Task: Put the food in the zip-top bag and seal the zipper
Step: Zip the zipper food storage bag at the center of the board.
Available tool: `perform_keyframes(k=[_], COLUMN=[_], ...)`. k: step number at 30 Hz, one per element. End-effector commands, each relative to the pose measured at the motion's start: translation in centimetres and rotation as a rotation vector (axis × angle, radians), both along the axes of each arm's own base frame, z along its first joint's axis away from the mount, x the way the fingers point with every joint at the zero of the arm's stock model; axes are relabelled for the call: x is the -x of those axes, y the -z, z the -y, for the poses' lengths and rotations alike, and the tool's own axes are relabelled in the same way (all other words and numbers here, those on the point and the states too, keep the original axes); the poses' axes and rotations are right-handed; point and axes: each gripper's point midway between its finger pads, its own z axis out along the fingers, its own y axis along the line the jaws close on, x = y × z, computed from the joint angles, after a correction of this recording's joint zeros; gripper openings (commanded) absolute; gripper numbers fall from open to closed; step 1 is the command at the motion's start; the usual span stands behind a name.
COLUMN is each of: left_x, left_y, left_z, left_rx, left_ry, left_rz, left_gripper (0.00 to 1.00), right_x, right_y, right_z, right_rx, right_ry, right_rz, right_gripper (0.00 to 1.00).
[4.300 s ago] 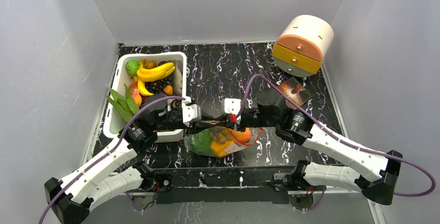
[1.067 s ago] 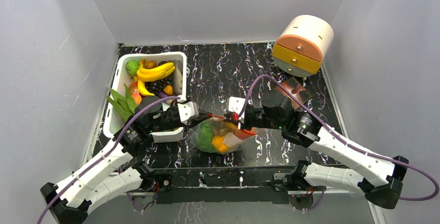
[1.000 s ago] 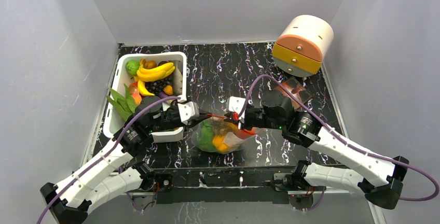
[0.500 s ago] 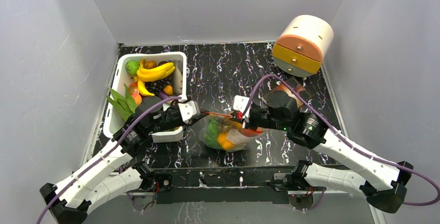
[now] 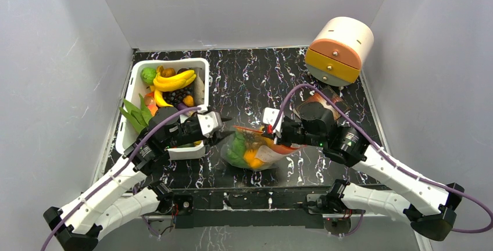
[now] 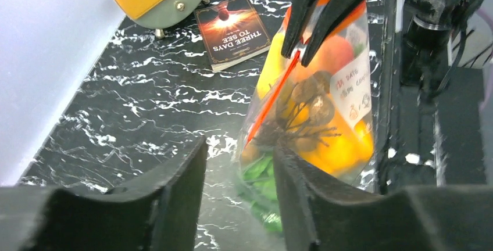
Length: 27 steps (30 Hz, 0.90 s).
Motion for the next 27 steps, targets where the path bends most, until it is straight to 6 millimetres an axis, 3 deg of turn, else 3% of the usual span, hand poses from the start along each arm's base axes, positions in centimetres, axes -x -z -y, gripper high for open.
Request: perform_keyframes(k=[1,4,9,15,20,23,25,26,27], left_x=[1.9,2.3,1.4,1.4,1.3,1.4,1.4,1.2,1.1], left_y=[-1.9,-1.7,-0.9,0.8,1.6,1.7,1.8,1.8,1.8], left_z=[0.7,1.6,2.8,4.1,4.8,5.1,5.3,5.3,5.2], left_rx=[0.034,0.031,-0.009,-0.050,-0.056,-0.057,-0.061,-0.062,-0.064], left_ry=[0.127,0.187,0.215,0.288,0.317,0.335,0.343,0.332,0.323], left_rz=[0.015,-0.010,-0.020,-0.086,-0.118,-0.127,-0.131,-0.132,-0.133], left_gripper=[0.52,0.59,0.61,0.59,0.51,0.38,0.08,0.00,0.00], right_x=[0.2,0.2,0.2,0.4,0.4,0.4,0.3,0.3,0.2], right_y=[-2.6,-2.9,-3.4,-4.1,-4.0,-3.9,-3.7,-3.6,-3.4], right_z=[-0.9,-1.8,-2.8,-3.5,-4.1,-4.4,-4.5,-4.6,-4.6], right_rx=[-0.069,-0.079,-0.090,-0.118,-0.119,-0.125,-0.127,-0.126,-0.123], right_ry=[-0.042,-0.076,-0.116,-0.152,-0.168,-0.180,-0.180,-0.180,-0.178], right_rz=[0.025,0.023,0.026,0.032,0.026,0.026,0.024,0.022,0.019], right_gripper=[0.00,0.00,0.00,0.00,0.00,0.00,0.00,0.00,0.00])
